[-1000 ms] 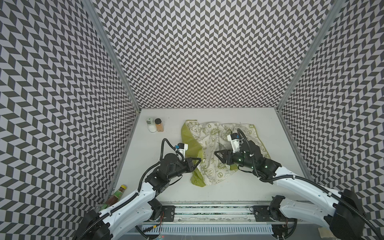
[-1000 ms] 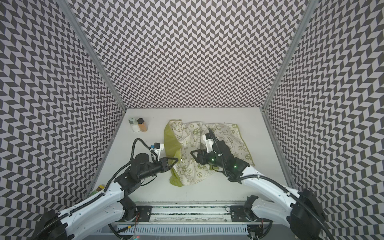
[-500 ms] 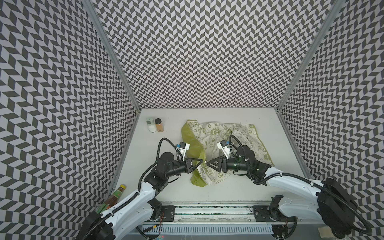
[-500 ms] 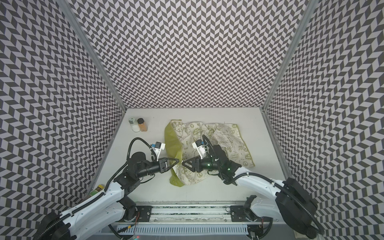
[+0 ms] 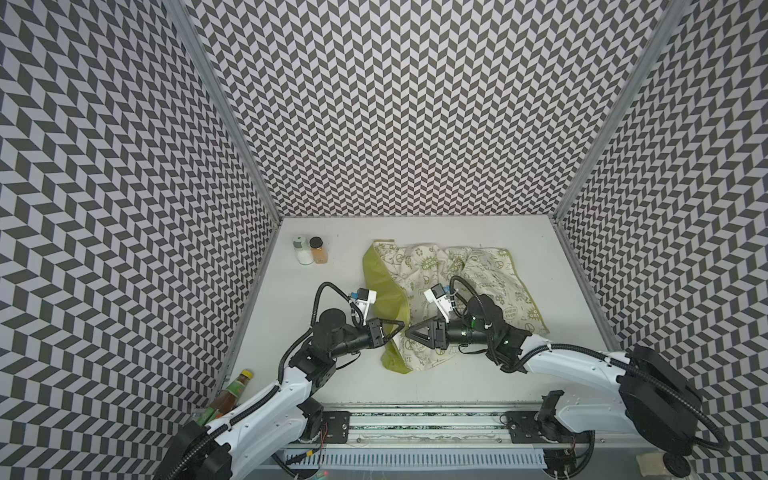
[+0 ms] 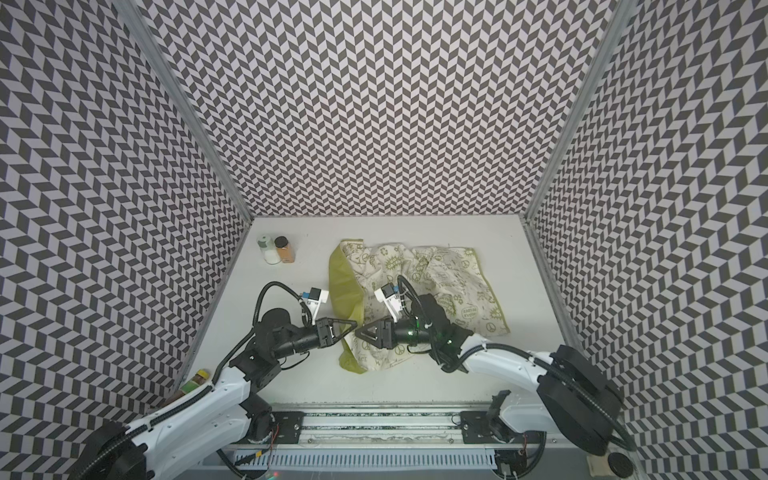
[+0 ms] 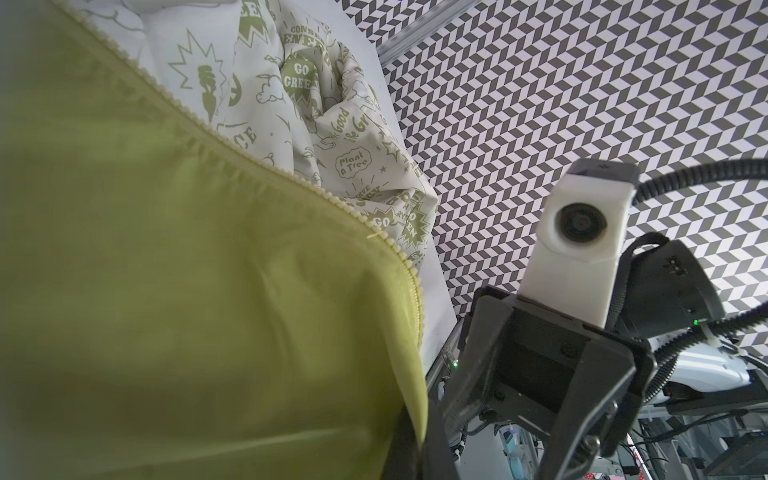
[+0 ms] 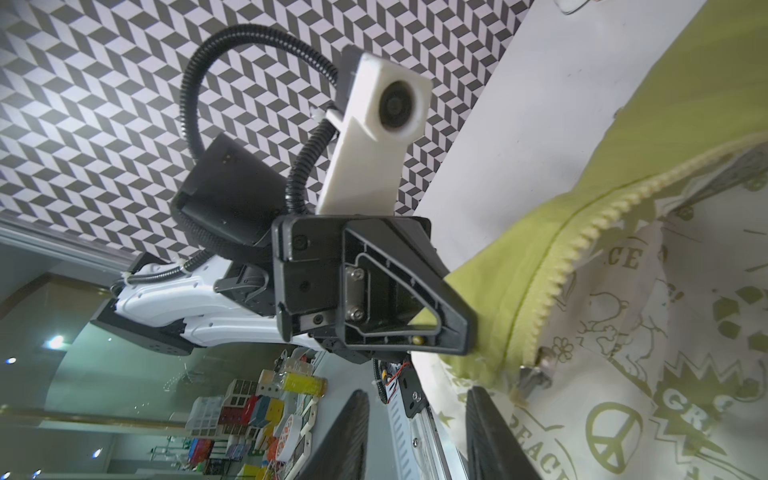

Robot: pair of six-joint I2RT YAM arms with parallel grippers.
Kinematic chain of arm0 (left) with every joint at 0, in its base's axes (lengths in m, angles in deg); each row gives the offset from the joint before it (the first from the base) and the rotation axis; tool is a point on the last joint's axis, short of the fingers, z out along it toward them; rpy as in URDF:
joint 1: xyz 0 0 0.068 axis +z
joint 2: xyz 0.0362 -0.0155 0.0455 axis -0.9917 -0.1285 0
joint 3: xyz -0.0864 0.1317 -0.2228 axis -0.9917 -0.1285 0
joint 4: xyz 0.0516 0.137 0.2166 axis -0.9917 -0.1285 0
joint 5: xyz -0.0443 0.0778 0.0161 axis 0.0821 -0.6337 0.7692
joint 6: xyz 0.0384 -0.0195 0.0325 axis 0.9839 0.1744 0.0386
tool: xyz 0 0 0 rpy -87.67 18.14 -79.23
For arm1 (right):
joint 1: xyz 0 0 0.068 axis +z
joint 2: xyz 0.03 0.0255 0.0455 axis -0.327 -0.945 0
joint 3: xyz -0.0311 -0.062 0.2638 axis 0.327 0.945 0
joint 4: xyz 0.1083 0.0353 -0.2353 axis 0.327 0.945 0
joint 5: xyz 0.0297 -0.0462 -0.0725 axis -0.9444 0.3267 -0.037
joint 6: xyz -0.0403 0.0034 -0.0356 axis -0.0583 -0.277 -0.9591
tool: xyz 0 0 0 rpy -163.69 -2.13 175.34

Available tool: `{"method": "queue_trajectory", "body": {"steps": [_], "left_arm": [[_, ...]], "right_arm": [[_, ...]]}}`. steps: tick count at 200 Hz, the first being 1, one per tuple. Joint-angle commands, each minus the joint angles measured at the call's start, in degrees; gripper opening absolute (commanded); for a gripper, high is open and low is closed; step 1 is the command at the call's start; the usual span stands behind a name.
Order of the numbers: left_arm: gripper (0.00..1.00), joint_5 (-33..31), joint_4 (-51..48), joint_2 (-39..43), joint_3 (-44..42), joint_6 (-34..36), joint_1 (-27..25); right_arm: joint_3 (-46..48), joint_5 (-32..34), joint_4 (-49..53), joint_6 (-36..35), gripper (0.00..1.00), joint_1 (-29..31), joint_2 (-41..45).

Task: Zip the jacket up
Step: 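Move the right gripper to the zipper slider near the hem, facing the left gripper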

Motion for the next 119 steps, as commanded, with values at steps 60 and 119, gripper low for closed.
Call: {"method": "queue_trajectory", "body": {"steps": [60, 119], "left_arm": [[0.00, 2.71, 3.57, 5.59, -2.05, -4.28, 1.58], [0.00, 2.73, 6.70, 4.65, -2.98, -6.57, 1.53]], "right_arm": [[-3.20, 3.57, 3.44, -4.63, 0.54, -2.49, -1.11], [-4.94, -0.31, -4.69, -0.81, 0.44, -1.00, -6.01]]}}
